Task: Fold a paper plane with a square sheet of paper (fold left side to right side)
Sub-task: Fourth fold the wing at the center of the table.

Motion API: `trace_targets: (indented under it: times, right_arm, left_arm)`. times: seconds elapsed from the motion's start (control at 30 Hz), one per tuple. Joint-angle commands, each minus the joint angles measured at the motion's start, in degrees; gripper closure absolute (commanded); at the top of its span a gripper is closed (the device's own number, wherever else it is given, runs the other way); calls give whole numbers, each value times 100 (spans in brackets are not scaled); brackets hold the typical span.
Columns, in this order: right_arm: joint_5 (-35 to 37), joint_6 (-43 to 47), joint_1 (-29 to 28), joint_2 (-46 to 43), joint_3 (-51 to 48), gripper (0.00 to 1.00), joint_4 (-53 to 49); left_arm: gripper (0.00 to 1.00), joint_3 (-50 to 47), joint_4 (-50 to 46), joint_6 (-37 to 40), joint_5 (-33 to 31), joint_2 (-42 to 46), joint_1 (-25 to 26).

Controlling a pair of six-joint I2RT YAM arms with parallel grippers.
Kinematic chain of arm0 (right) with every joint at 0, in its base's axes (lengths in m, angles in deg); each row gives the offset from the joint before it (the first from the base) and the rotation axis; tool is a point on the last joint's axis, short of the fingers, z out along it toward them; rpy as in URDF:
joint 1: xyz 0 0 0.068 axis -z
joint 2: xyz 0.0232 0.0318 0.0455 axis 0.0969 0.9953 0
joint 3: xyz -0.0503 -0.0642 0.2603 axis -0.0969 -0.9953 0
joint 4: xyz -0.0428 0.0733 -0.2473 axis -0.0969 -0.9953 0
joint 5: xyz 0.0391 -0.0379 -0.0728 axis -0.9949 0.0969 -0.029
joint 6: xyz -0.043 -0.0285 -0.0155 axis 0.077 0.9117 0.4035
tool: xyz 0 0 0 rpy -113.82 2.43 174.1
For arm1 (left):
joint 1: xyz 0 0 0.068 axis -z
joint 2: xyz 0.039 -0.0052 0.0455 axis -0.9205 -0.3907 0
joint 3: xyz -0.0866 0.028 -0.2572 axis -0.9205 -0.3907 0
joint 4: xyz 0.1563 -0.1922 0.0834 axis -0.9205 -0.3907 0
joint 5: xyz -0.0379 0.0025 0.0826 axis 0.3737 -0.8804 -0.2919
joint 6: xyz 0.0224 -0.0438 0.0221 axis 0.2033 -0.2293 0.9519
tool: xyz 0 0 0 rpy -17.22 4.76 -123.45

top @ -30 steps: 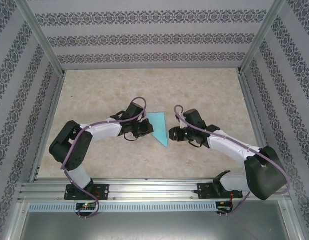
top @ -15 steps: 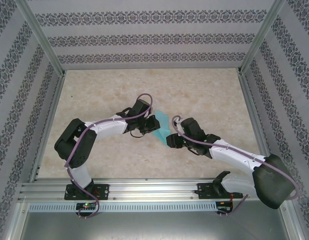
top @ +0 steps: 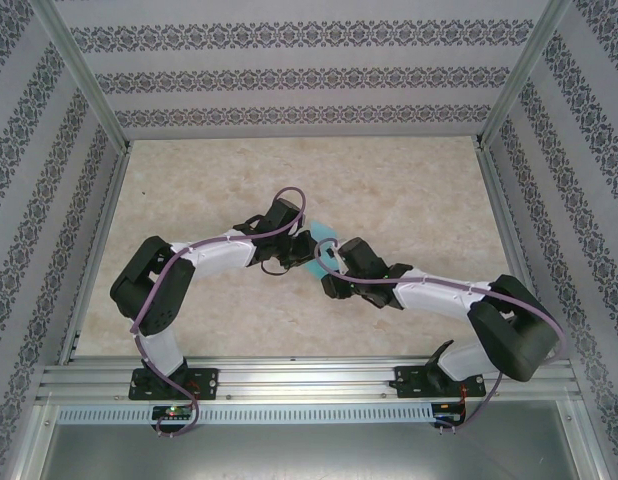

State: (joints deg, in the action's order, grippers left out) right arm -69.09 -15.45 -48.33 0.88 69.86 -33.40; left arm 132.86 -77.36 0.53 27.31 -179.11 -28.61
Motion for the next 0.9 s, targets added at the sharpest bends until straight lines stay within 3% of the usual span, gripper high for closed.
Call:
trace_targets:
  times: [0.0,0.87]
  right_arm:
    - [276,164,-93,111,199,62,164]
    - [452,83,-162,706,322,70,119]
  left_arm:
    - [85,190,-83,-30,-30,-66,46]
    - [82,303,-74,-19,-10,-143,46]
